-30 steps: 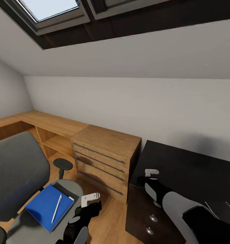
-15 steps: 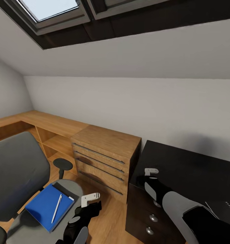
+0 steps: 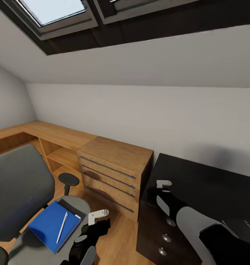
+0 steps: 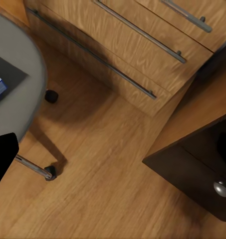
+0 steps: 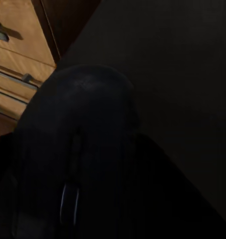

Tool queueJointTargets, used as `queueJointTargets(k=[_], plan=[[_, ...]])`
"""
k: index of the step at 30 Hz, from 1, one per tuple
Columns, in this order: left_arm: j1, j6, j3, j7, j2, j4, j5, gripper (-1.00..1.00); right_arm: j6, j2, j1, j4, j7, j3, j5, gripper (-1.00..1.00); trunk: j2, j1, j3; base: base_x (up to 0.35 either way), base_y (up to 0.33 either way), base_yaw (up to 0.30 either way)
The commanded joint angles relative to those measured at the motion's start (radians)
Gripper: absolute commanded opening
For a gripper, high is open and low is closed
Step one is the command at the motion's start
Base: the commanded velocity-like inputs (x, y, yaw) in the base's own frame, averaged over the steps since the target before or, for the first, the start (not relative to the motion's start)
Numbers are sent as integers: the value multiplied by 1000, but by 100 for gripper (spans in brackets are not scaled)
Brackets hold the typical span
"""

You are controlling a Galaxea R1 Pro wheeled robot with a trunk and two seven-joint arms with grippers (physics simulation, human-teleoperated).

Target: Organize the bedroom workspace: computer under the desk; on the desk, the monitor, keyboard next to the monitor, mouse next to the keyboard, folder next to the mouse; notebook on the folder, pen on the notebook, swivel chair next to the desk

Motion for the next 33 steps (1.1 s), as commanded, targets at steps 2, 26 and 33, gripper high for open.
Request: queueJointTargets(k=[2,26,33], plan=[[-1,2,-1,9,0,-1,8,100,6,-1,0,-23,-12,7,-11,-100,14,-8,5,0,0,0],[-1,0,-9,10,0,-1,6,100,223,-68,439,-1069,-538,-23,-74,-100,182,-100,80,0,0,0],[-1,0,-9,10,0,-1,7,100,219,-67,442,-1074,-538,-21,-73,-100,231,-127,102,0,0,0]])
